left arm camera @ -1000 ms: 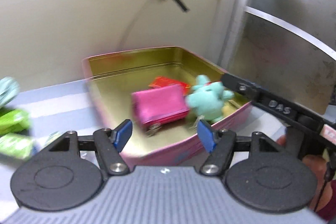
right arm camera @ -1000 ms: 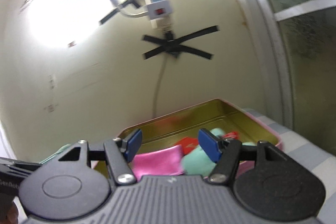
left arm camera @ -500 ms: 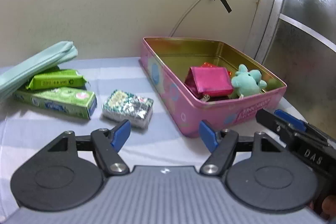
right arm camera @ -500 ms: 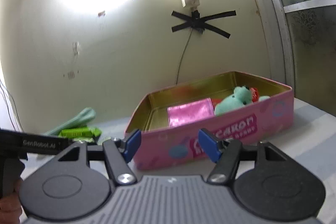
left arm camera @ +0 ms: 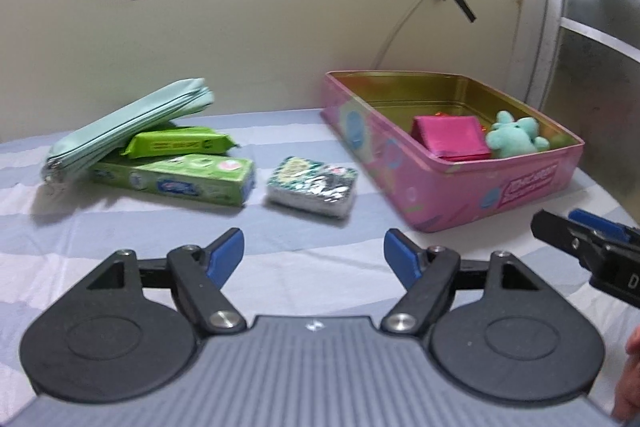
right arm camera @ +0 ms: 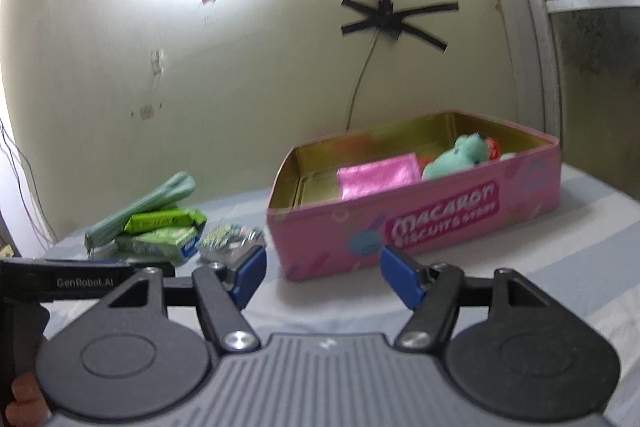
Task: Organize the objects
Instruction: 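Move the right tool toward the floral tissue pack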
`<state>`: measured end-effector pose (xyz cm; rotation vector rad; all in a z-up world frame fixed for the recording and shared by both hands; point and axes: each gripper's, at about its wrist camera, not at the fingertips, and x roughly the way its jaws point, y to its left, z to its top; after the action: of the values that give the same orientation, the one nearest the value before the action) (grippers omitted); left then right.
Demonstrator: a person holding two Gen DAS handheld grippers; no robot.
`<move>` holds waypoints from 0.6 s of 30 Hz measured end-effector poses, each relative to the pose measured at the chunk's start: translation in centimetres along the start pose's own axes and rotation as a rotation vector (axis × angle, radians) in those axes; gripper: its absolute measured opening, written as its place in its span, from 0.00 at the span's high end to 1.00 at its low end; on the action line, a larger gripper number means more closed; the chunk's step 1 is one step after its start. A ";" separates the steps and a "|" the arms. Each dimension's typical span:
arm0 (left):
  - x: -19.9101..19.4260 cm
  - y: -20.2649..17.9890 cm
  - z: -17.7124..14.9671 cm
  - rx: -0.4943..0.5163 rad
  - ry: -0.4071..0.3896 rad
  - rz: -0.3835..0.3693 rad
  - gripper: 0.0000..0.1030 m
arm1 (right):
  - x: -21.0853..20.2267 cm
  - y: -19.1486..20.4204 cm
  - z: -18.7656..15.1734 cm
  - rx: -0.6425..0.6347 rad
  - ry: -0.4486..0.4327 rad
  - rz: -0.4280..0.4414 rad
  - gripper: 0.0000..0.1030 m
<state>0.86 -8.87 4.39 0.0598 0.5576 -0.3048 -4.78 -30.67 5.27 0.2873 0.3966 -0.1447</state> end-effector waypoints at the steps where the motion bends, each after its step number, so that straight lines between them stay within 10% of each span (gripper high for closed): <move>1: 0.0 0.4 -0.2 0.001 -0.003 0.013 0.24 | 0.2 0.3 -0.1 0.001 0.014 0.001 0.36; 18: 1.2 7.4 -2.3 -0.060 0.012 0.131 0.23 | 3.4 5.6 -2.2 -0.102 0.140 0.026 0.35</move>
<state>2.85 -1.80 1.61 0.0397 0.5721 -0.1600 -1.39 -24.95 3.32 0.2019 0.5376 -0.0790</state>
